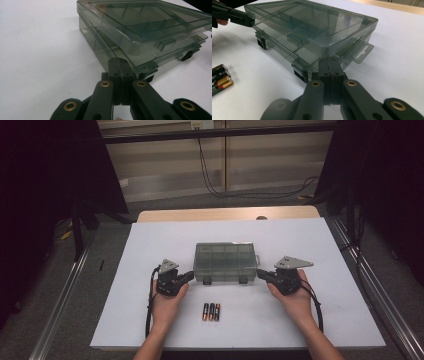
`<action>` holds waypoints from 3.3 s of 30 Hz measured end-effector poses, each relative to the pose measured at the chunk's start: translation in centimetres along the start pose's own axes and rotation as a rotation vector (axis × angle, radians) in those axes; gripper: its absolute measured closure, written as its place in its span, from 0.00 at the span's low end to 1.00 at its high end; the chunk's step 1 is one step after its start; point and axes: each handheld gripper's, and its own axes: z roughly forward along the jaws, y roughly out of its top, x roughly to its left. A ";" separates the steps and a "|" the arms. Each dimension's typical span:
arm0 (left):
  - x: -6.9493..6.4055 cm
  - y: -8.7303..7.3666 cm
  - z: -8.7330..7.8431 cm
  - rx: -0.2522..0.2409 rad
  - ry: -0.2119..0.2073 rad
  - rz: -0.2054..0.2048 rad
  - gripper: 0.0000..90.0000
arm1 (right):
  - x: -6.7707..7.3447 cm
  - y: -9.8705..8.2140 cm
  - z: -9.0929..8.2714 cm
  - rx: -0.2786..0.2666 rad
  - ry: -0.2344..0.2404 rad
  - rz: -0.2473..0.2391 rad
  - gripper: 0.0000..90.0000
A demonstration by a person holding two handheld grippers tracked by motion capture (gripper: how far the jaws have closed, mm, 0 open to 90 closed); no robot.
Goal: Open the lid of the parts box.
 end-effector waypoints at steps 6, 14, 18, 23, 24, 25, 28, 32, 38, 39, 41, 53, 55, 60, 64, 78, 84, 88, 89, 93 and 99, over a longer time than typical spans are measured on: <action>-0.3 0.3 -0.1 -0.019 0.002 0.004 1.00 | 0.1 0.5 -0.1 -0.016 0.011 0.003 1.00; -0.4 1.0 -0.1 -0.038 0.001 0.016 1.00 | 0.2 1.5 0.1 -0.035 0.018 -0.001 1.00; -0.4 1.5 0.1 -0.047 -0.003 0.020 1.00 | 0.1 2.1 0.3 -0.044 0.018 0.007 1.00; -0.4 2.4 0.1 -0.072 -0.017 0.021 1.00 | 0.0 2.9 0.6 -0.046 0.016 0.011 1.00; -0.4 2.5 0.1 -0.078 -0.013 0.019 1.00 | 0.0 3.1 0.6 -0.046 0.018 0.006 1.00; -0.4 2.7 0.1 -0.087 -0.019 0.022 1.00 | 0.0 3.2 0.7 -0.046 0.015 0.010 1.00; -0.4 3.1 0.1 -0.091 -0.010 0.034 1.00 | -0.2 3.8 0.9 -0.046 0.014 0.006 1.00; -0.3 3.7 0.3 -0.106 -0.010 0.029 1.00 | -0.3 4.4 1.0 -0.053 0.013 0.013 1.00; 0.0 4.8 0.4 -0.137 -0.019 0.026 1.00 | -0.7 5.0 1.3 -0.069 0.007 0.028 1.00; 0.0 4.9 0.5 -0.137 -0.013 0.032 1.00 | -0.8 5.1 1.3 -0.074 0.005 0.032 1.00; 0.0 5.2 0.6 -0.145 -0.019 0.031 1.00 | -0.9 5.4 1.3 -0.080 -0.003 0.030 1.00; -0.1 6.0 1.1 -0.172 -0.042 0.025 0.99 | -1.5 6.9 1.9 -0.081 -0.014 0.036 1.00; 0.0 5.9 0.9 -0.167 -0.053 0.043 0.94 | -1.6 7.1 2.0 -0.080 -0.018 0.038 1.00; 0.5 5.4 0.4 -0.187 -0.040 0.032 0.73 | -1.9 7.6 2.4 -0.074 -0.023 0.033 1.00; 1.2 5.3 0.3 -0.192 0.001 -0.001 0.35 | -2.1 7.8 2.8 -0.069 -0.021 0.042 1.00; 2.9 7.0 3.0 -0.097 0.017 -0.015 0.14 | -2.9 9.0 3.7 -0.070 -0.036 0.050 0.99; 3.1 8.1 3.7 -0.106 0.061 0.011 0.35 | -3.3 9.3 3.9 -0.069 -0.036 0.055 1.00; 3.1 8.5 3.9 -0.105 0.055 0.039 0.50 | -3.5 9.4 4.2 -0.071 -0.046 0.056 1.00; 3.0 8.6 4.1 -0.107 0.052 0.044 0.54 | -3.6 9.5 4.2 -0.071 -0.046 0.055 1.00; 2.9 8.9 4.2 -0.115 0.065 0.054 0.71 | -3.8 9.9 4.3 -0.069 -0.048 0.058 1.00; 2.9 9.3 4.3 -0.124 0.080 0.059 0.85 | -4.0 10.3 4.3 -0.065 -0.047 0.040 0.99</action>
